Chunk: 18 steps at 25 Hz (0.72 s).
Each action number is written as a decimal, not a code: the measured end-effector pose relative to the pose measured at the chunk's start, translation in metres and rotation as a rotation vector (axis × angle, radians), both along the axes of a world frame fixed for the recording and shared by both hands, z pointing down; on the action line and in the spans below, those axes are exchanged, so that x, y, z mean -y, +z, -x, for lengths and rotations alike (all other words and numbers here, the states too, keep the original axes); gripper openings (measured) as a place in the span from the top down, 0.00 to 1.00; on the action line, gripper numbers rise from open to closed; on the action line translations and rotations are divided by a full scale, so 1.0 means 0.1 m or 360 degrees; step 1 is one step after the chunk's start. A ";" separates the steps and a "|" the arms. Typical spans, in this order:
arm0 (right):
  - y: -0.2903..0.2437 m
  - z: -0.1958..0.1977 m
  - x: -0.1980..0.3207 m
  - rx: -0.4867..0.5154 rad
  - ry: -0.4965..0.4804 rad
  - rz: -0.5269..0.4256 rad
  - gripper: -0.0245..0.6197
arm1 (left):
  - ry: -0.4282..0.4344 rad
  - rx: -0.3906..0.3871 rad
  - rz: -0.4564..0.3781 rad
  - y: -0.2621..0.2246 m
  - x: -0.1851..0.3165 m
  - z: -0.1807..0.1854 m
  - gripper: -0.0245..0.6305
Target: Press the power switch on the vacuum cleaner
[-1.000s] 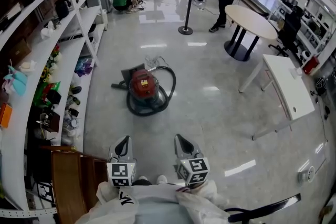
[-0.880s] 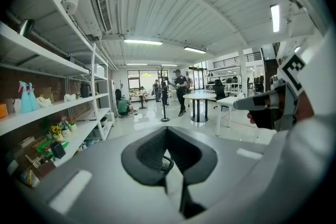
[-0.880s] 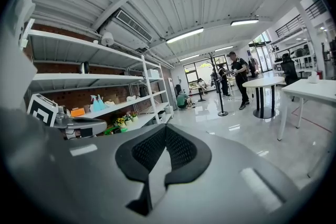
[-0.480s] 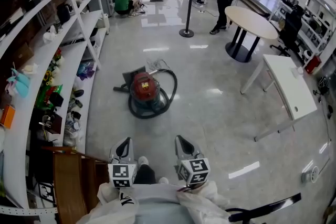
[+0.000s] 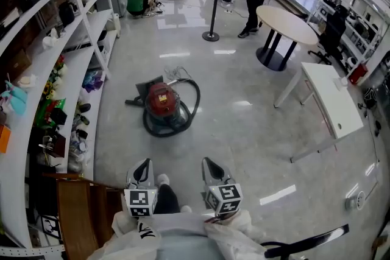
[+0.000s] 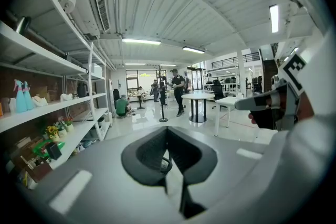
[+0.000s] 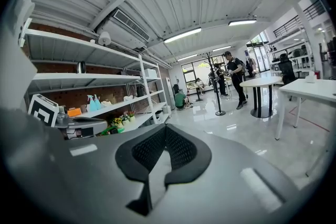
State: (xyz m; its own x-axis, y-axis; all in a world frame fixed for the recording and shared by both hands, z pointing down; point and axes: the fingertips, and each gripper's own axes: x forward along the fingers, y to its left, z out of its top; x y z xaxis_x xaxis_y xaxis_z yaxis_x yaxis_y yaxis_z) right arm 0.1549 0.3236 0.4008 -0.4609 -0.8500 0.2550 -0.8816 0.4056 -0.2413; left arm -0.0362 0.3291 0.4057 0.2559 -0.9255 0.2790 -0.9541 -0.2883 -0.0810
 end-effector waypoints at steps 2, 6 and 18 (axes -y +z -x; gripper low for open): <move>0.02 0.02 0.03 -0.0004 0.0001 0.0014 0.96 | 0.0002 -0.0006 0.0002 0.02 0.04 0.01 0.96; 0.05 0.12 0.10 -0.0011 -0.0028 0.0041 0.96 | -0.0006 -0.0019 0.0034 0.07 0.12 0.07 0.96; 0.12 0.28 0.50 -0.0027 -0.0038 0.0068 0.96 | -0.0021 -0.0027 0.0060 0.11 0.51 0.24 0.96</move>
State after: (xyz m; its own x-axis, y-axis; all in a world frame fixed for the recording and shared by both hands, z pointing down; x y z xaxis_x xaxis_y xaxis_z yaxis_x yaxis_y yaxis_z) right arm 0.1269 0.2737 0.4126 -0.4764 -0.8270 0.2986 -0.8758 0.4163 -0.2442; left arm -0.0604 0.2780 0.4166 0.2485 -0.9178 0.3096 -0.9591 -0.2779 -0.0542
